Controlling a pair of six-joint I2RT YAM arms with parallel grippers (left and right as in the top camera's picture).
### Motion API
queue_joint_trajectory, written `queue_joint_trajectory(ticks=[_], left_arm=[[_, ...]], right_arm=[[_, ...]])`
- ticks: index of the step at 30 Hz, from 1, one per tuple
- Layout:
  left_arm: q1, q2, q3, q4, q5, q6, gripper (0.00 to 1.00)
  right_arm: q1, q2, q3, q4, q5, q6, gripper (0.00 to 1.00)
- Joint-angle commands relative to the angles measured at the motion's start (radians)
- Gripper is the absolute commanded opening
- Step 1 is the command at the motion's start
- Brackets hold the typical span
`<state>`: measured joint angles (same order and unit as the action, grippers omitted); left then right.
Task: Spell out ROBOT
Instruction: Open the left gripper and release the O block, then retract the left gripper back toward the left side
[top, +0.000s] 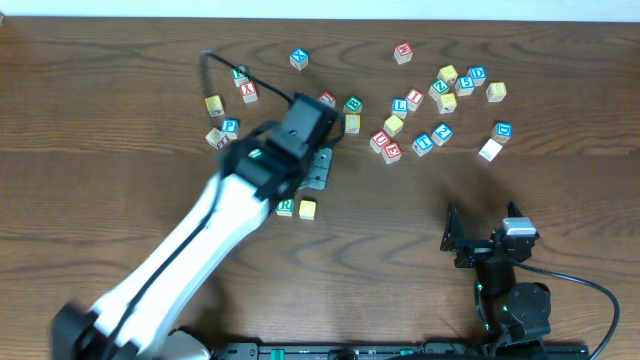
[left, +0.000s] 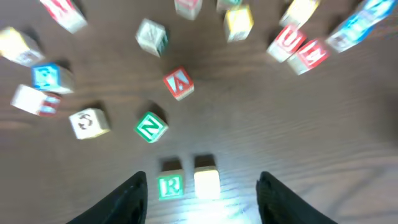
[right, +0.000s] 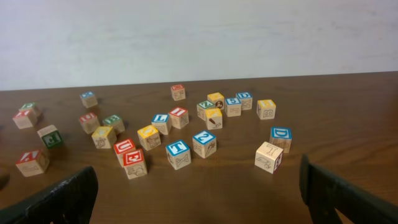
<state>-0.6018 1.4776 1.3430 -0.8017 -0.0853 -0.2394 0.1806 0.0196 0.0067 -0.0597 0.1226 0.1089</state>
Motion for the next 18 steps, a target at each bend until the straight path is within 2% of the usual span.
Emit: queue_joint_trajectory(ticks=[1, 7, 18], left_arm=[[0.026, -0.140, 0.034, -0.038, -0.013, 0.058, 0.58], [0.129, -0.353, 0.034, -0.164, 0.034, 0.125, 0.59], [0.406, -0.576, 0.034, -0.330, 0.333, 0.270, 0.59]], right_arm=[[-0.005, 0.000, -0.002, -0.004, -0.002, -0.013, 0.99], [-0.005, 0.000, -0.002, -0.004, -0.002, -0.013, 0.99], [-0.005, 0.000, -0.002, -0.004, -0.002, -0.013, 0.99]])
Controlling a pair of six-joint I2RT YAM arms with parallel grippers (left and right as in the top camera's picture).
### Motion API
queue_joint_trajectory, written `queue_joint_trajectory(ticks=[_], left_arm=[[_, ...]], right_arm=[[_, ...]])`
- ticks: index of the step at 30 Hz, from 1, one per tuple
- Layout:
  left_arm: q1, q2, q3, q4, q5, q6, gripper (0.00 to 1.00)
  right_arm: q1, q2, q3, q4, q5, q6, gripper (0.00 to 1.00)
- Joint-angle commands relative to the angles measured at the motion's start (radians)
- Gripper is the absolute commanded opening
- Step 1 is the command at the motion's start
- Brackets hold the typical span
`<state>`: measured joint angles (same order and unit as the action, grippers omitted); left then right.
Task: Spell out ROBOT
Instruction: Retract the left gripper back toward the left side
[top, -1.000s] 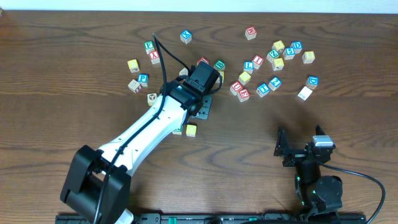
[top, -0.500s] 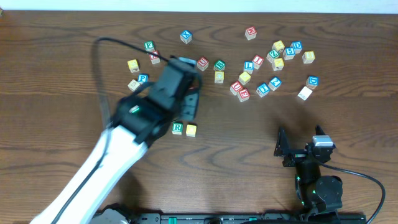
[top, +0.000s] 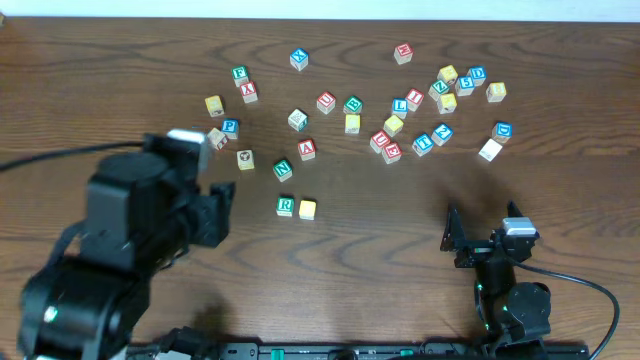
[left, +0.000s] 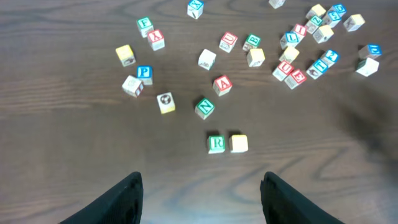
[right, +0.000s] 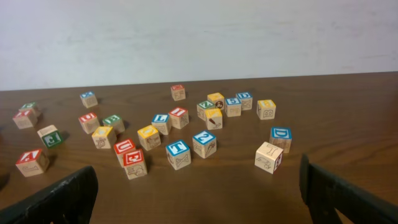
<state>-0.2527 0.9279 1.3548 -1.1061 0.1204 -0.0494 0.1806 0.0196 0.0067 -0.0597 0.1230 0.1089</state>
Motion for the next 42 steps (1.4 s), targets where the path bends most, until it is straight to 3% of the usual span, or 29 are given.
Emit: queue_joint_trajectory(ticks=[1, 11, 15, 19, 20, 42], left_arm=[[0.076, -0.033, 0.022, -0.039, 0.152, 0.099, 0.59], [0.128, -0.034, -0.001, -0.082, 0.236, 0.163, 0.60], [0.128, -0.034, -0.001, -0.082, 0.235, 0.161, 0.70], [0.128, -0.034, -0.001, -0.082, 0.234, 0.161, 0.87], [0.128, -0.034, -0.001, -0.082, 0.234, 0.161, 0.96], [0.128, -0.034, -0.001, -0.082, 0.234, 0.161, 0.98]], right_arm=[[-0.005, 0.000, -0.002, -0.004, -0.002, -0.013, 0.99], [-0.005, 0.000, -0.002, -0.004, -0.002, -0.013, 0.99], [-0.005, 0.000, -0.002, -0.004, -0.002, -0.013, 0.99], [-0.005, 0.000, -0.002, -0.004, -0.002, -0.013, 0.99], [-0.005, 0.000, -0.002, -0.004, -0.002, -0.013, 0.99], [-0.005, 0.000, -0.002, -0.004, -0.002, -0.013, 0.99]])
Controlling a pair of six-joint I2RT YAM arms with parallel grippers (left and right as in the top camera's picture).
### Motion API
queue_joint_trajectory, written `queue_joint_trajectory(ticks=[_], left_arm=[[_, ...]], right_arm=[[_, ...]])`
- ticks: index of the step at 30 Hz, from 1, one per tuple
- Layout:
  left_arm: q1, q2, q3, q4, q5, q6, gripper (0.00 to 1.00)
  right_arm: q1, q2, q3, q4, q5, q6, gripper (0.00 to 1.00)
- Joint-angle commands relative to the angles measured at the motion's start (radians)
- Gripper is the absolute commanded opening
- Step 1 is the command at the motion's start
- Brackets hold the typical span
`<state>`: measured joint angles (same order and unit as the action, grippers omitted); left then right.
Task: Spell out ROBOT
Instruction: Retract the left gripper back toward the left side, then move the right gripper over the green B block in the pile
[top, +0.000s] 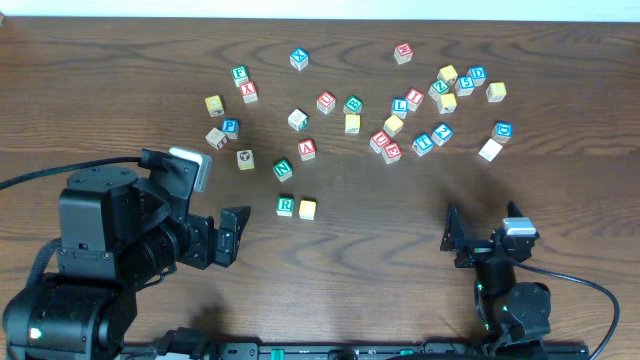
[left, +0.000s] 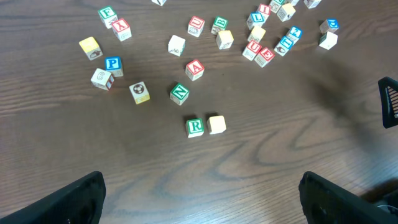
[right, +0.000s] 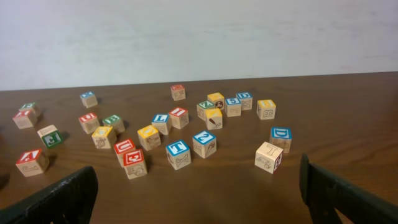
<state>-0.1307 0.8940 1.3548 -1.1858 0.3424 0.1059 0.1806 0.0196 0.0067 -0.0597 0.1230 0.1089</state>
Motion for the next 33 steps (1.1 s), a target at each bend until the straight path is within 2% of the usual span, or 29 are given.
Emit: queue_joint_trajectory(ticks=[1, 28, 31, 33], left_arm=[[0.006, 0.000, -0.001, -0.003, 0.012, 0.006, 0.98], [0.006, 0.000, -0.001, -0.003, 0.012, 0.006, 0.98], [0.006, 0.000, -0.001, -0.003, 0.012, 0.006, 0.98], [0.006, 0.000, -0.001, -0.003, 0.012, 0.006, 0.98]], right_arm=[[-0.005, 0.000, -0.002, -0.004, -0.002, -0.013, 0.99], [-0.005, 0.000, -0.001, -0.004, 0.002, -0.013, 0.99], [-0.005, 0.000, -0.001, 0.070, 0.024, 0.002, 0.99], [-0.005, 0.000, -0.001, 0.175, -0.008, 0.070, 0.99]])
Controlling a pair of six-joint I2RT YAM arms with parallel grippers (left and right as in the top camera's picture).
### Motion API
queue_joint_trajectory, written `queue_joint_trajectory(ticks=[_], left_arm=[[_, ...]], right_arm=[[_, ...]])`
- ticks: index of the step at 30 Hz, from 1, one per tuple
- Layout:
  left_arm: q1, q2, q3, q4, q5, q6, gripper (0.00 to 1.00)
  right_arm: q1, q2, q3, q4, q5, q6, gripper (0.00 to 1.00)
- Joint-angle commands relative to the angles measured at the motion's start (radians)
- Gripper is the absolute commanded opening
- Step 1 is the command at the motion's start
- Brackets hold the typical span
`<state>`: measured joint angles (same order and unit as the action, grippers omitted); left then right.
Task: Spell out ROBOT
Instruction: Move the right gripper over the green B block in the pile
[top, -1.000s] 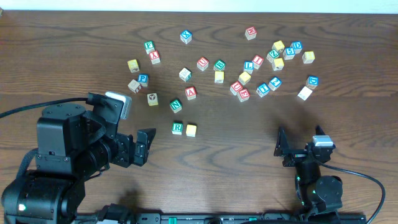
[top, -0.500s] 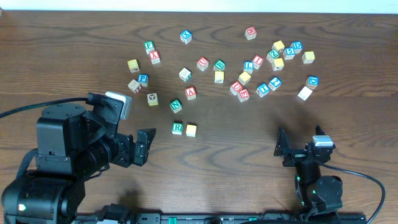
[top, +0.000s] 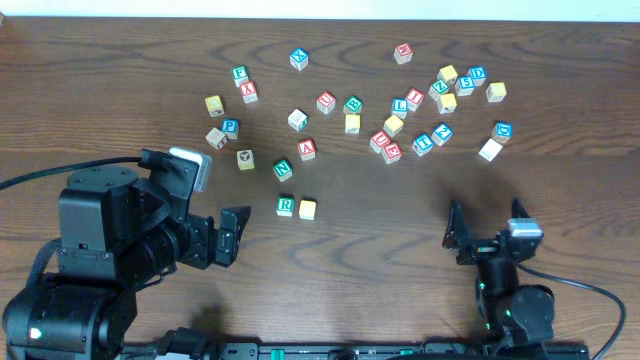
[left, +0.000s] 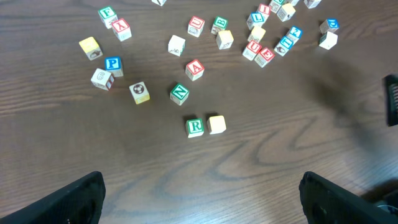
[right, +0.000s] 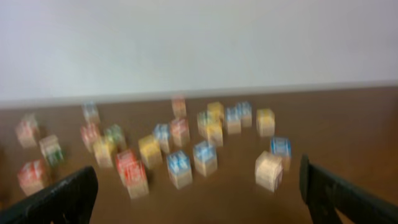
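Observation:
A green R block (left: 195, 127) and a plain-topped yellow block (left: 217, 124) stand touching side by side, R on the left; from overhead they are the R block (top: 286, 206) and the yellow block (top: 307, 208). Among the scattered letter blocks beyond them are a green B (top: 352, 104), a red U (top: 326, 102), a green N (top: 283, 170) and a red A (top: 307, 149). My left gripper (top: 232, 235) is open and empty at the lower left, well short of the pair, with its jaws wide apart (left: 202, 202). My right gripper (top: 485, 228) is open and empty at the lower right (right: 199, 199).
Several more letter blocks lie in a cluster at the upper right (top: 440, 100) and a smaller group at the upper left (top: 228, 100). A white wall (right: 199, 43) rises behind the table's far edge. The right wrist view is blurred.
The right wrist view has gone blurred and the right arm sits slightly lower in the overhead view. The left arm and all blocks are where they were.
At first my left arm reached over the blocks, its open gripper just above the R and yellow pair. Then it was back at the left, high over the table. Later it was at the lower left with jaws wider, where it stays. No blocks moved.

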<state>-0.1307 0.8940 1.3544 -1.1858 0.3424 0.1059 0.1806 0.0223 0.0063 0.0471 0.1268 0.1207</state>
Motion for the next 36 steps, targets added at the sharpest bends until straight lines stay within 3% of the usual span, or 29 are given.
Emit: queue_joint_trajectory(ticks=[1, 3, 5, 9, 14, 19, 23, 25, 31, 36], left_arm=[[0.006, 0.000, 0.000, -0.003, 0.013, 0.006, 0.98], [0.006, 0.000, 0.000, -0.003, 0.012, 0.006, 0.98], [0.006, 0.000, 0.000, -0.003, 0.012, 0.006, 0.98], [0.006, 0.000, 0.000, -0.003, 0.012, 0.006, 0.98], [0.006, 0.000, 0.000, -0.003, 0.012, 0.006, 0.98], [0.006, 0.000, 0.000, -0.003, 0.012, 0.006, 0.98], [0.006, 0.000, 0.000, -0.003, 0.012, 0.006, 0.98], [0.006, 0.000, 0.000, -0.003, 0.012, 0.006, 0.98], [0.006, 0.000, 0.000, -0.003, 0.012, 0.006, 0.98], [0.006, 0.000, 0.000, -0.003, 0.013, 0.006, 0.98]], right_arm=[[-0.005, -0.002, -0.001, 0.171, -0.057, 0.055, 0.99], [-0.005, 0.008, 0.006, 0.324, -0.110, 0.024, 0.99], [-0.004, 0.043, 0.047, 0.358, -0.112, 0.023, 0.99], [-0.004, 0.248, 0.227, 0.199, -0.177, -0.071, 0.99], [-0.004, 0.686, 0.587, 0.062, -0.308, -0.138, 0.99], [0.000, 1.086, 1.073, -0.309, -0.354, -0.139, 0.99], [0.023, 1.384, 1.466, -0.702, -0.355, -0.272, 0.99], [0.030, 1.500, 1.593, -0.815, -0.356, -0.282, 0.99], [0.034, 1.693, 1.685, -0.790, -0.411, -0.277, 0.99], [0.064, 1.848, 1.849, -0.894, -0.386, -0.283, 0.99]])
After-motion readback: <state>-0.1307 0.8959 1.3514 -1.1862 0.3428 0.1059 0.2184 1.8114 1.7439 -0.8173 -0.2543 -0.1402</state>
